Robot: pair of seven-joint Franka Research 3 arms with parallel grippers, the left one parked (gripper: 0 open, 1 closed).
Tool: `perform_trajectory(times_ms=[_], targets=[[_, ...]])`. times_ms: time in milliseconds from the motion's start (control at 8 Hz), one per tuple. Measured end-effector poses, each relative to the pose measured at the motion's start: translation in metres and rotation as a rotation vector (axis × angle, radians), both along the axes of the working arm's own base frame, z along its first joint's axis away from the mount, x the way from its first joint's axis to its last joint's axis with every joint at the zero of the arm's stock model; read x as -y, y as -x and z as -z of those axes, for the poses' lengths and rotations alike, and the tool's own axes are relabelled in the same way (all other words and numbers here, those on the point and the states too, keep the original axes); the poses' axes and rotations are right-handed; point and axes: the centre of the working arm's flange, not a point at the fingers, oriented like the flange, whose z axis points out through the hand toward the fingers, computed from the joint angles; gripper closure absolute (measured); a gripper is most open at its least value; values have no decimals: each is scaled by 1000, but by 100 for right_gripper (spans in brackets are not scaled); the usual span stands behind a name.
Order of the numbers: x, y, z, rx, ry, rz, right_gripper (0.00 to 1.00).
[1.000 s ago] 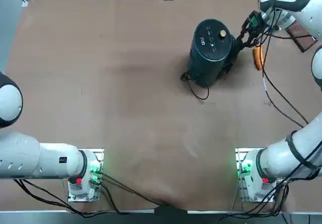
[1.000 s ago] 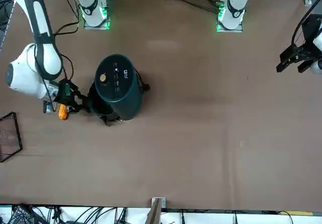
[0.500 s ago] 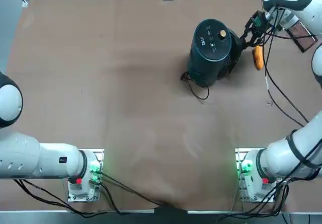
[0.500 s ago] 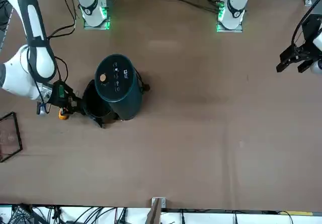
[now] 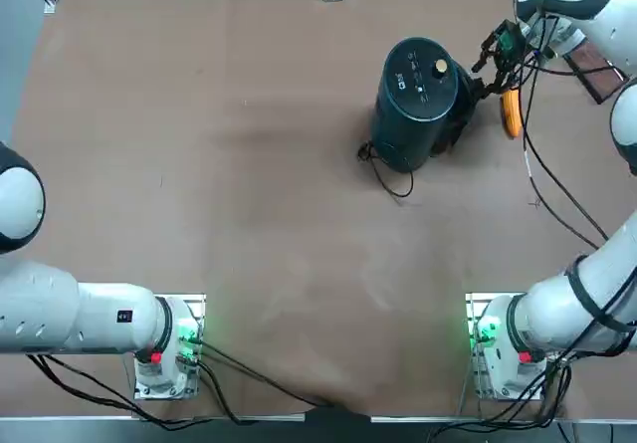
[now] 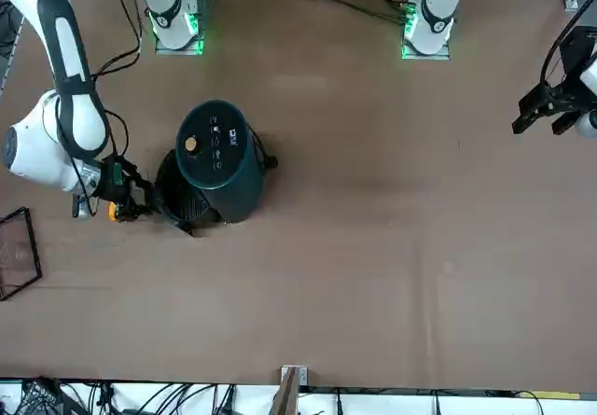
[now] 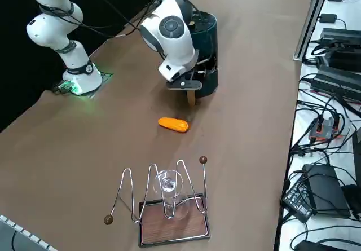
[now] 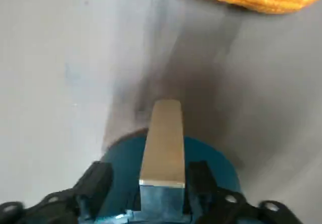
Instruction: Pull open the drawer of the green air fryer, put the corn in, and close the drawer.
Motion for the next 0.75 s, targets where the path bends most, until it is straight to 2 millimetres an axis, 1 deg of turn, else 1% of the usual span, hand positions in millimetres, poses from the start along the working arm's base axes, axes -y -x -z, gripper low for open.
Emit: perform_trajectory(times_ms=[125,250,375,500,750], targets=[[4,-3,-6,2,32,-34,0],[10,-6,-12,-8,69,-75,0],[21,-8,-20,-16,107,-137,0],[34,-8,-26,-15,134,-227,0],[62,-3,-28,32,129,-471,0]])
